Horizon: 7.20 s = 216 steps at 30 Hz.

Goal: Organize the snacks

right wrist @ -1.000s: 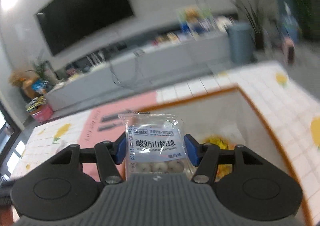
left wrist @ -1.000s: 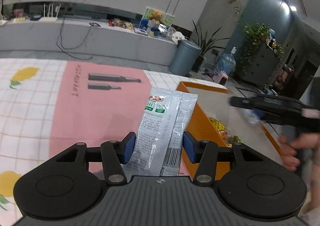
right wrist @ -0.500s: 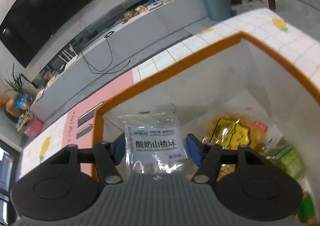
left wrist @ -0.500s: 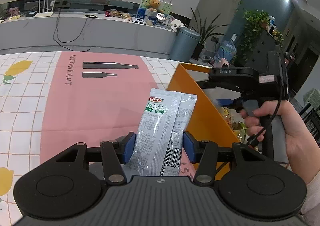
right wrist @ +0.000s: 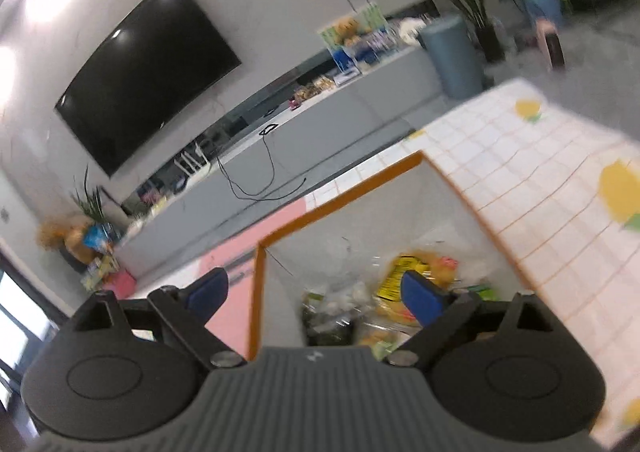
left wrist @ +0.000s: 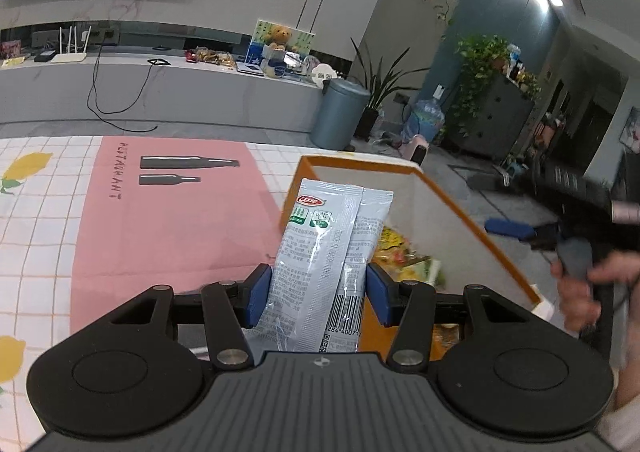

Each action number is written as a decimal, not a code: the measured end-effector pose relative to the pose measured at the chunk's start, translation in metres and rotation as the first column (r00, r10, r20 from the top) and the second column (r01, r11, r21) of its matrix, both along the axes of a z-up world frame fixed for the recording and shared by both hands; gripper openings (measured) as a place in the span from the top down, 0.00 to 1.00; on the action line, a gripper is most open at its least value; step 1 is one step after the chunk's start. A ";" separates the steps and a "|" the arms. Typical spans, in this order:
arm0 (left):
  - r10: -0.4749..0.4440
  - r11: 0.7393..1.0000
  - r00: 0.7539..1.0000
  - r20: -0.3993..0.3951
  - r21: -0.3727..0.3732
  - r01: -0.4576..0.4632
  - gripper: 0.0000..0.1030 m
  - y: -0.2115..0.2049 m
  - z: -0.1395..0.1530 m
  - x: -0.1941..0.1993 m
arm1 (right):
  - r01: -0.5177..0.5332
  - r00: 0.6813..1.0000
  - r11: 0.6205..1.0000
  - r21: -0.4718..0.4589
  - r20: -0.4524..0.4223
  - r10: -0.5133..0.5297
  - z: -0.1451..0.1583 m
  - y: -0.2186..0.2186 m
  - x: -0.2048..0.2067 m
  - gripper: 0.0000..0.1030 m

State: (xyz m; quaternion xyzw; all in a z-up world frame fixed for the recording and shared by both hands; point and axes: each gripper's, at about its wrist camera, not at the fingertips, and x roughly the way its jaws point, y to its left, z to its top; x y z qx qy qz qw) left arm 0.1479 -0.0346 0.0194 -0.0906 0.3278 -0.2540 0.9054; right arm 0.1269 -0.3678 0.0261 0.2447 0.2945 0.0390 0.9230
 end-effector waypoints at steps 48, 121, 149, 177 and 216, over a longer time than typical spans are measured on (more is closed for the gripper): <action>-0.034 0.996 0.974 -0.223 0.071 0.051 0.19 -0.212 -0.029 0.087 | 0.244 0.967 0.960 -0.135 -0.041 -0.251 -0.020 -0.090 -0.034 0.13; 0.191 0.928 0.981 -0.027 0.331 -0.172 0.08 -0.107 0.063 -0.107 | -0.052 0.951 0.892 -0.449 -0.295 -0.094 0.044 0.080 -0.147 0.03; 0.191 0.923 0.981 -0.016 0.342 -0.174 0.08 -0.111 0.062 -0.112 | -0.051 0.954 0.897 -0.439 -0.287 -0.086 0.040 0.076 -0.153 0.03; 0.187 0.923 0.982 -0.030 0.346 -0.165 0.08 -0.113 0.061 -0.116 | -0.056 0.955 0.900 -0.432 -0.287 -0.079 0.035 0.074 -0.156 0.03; 0.184 0.925 0.982 -0.036 0.344 -0.160 0.09 -0.104 0.054 -0.116 | -0.073 0.958 0.899 -0.432 -0.282 -0.058 0.031 0.084 -0.157 0.03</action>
